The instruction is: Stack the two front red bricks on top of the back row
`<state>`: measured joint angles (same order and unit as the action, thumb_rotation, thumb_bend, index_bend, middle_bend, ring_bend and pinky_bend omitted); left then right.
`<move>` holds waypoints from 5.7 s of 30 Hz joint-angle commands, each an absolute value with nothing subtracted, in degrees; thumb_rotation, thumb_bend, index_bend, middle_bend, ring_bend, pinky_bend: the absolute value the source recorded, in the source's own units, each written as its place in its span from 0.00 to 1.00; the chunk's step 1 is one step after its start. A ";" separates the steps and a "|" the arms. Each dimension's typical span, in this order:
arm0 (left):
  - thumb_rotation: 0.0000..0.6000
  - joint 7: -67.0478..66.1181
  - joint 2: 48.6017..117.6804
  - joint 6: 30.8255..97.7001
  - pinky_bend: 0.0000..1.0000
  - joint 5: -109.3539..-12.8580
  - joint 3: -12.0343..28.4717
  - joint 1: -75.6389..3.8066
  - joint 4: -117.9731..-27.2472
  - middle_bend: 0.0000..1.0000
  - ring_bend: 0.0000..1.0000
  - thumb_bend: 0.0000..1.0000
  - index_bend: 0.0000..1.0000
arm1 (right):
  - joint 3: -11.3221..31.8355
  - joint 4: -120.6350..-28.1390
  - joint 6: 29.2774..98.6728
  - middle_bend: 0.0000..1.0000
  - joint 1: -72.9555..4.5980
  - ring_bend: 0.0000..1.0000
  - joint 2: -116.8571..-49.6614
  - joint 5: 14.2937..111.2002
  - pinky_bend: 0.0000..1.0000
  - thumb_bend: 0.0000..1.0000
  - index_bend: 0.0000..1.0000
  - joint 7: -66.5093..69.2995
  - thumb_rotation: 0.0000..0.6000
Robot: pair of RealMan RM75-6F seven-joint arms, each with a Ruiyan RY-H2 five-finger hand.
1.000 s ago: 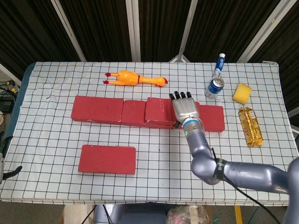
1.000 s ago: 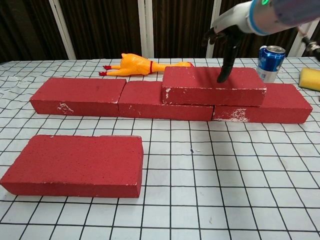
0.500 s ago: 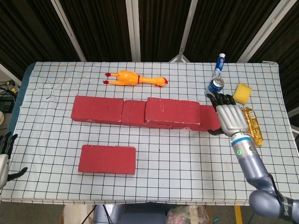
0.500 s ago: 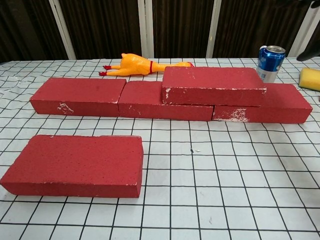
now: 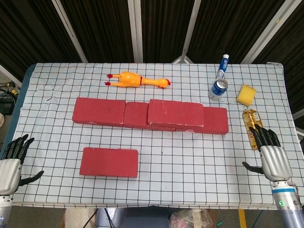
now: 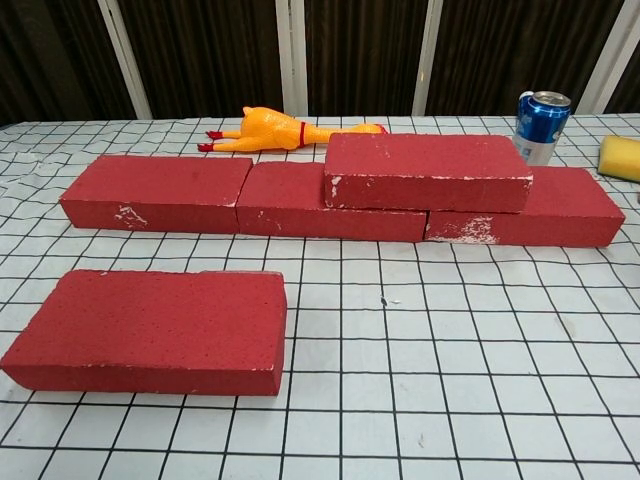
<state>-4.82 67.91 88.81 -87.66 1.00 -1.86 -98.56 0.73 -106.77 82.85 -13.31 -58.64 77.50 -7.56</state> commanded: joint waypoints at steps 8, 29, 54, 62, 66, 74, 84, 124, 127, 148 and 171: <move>1.00 -16.04 71.17 84.49 0.03 -84.76 2.09 -4.43 -100.39 0.00 0.00 0.00 0.08 | 0.06 -97.75 91.22 0.00 -7.62 0.00 -66.30 84.81 0.00 0.16 0.01 -6.35 1.00; 1.00 -31.57 62.35 62.46 0.04 -64.65 4.58 -19.29 -121.93 0.00 0.00 0.00 0.05 | 1.16 -95.59 83.09 0.00 -7.72 0.00 -67.57 81.33 0.00 0.16 0.01 -6.22 1.00; 1.00 -38.96 73.35 60.78 0.04 -53.75 2.39 -29.77 -117.65 0.00 0.00 0.00 0.05 | 2.78 -95.75 81.14 0.00 -7.28 0.00 -67.43 80.52 0.00 0.16 0.01 -5.63 1.00; 1.00 -41.10 76.07 62.17 0.04 -50.72 1.82 -31.91 -117.01 0.00 0.00 0.00 0.04 | 3.18 -95.82 80.79 0.00 -7.09 0.00 -67.22 79.96 0.00 0.16 0.01 -5.55 1.00; 1.00 -42.36 77.00 63.59 0.04 -49.93 1.68 -32.71 -116.96 0.00 0.00 0.00 0.04 | 3.19 -95.93 80.55 0.00 -7.05 0.00 -67.20 79.99 0.00 0.16 0.01 -5.63 1.00; 1.00 -45.97 78.74 65.45 0.04 -45.13 1.44 -35.08 -116.99 0.00 0.00 0.00 0.03 | 3.44 -96.04 80.03 0.00 -7.02 0.00 -67.07 79.65 0.00 0.16 0.01 -5.47 1.00; 1.00 -46.92 79.82 67.15 0.04 -42.44 1.07 -36.85 -116.88 0.04 0.00 0.00 0.06 | 3.61 -96.16 79.79 0.00 -6.87 0.00 -66.77 79.64 0.00 0.16 0.01 -4.92 1.00; 1.00 -50.44 79.85 73.49 0.04 -40.24 3.77 -42.32 -118.71 0.25 0.00 0.00 0.26 | 4.46 -96.79 79.16 0.00 -6.50 0.00 -66.38 78.30 0.00 0.16 0.02 -4.43 1.00; 1.00 -51.10 76.75 71.80 0.04 -39.90 5.19 -44.05 -119.89 0.25 0.00 0.00 0.26 | 4.62 -96.93 79.10 0.00 -6.47 0.00 -66.37 77.96 0.00 0.16 0.02 -4.33 1.00; 1.00 -44.98 71.03 51.77 0.04 -24.22 16.07 -59.32 -101.91 0.25 0.00 0.00 0.30 | 5.73 -96.74 78.96 0.00 -6.45 0.00 -66.54 75.69 0.00 0.16 0.02 -4.84 1.00; 1.00 -31.68 70.64 32.89 0.04 -21.46 10.79 -67.14 -82.32 0.25 0.00 0.00 0.31 | 6.86 -96.28 79.84 0.00 -6.70 0.00 -69.43 71.84 0.00 0.16 0.02 -11.82 1.00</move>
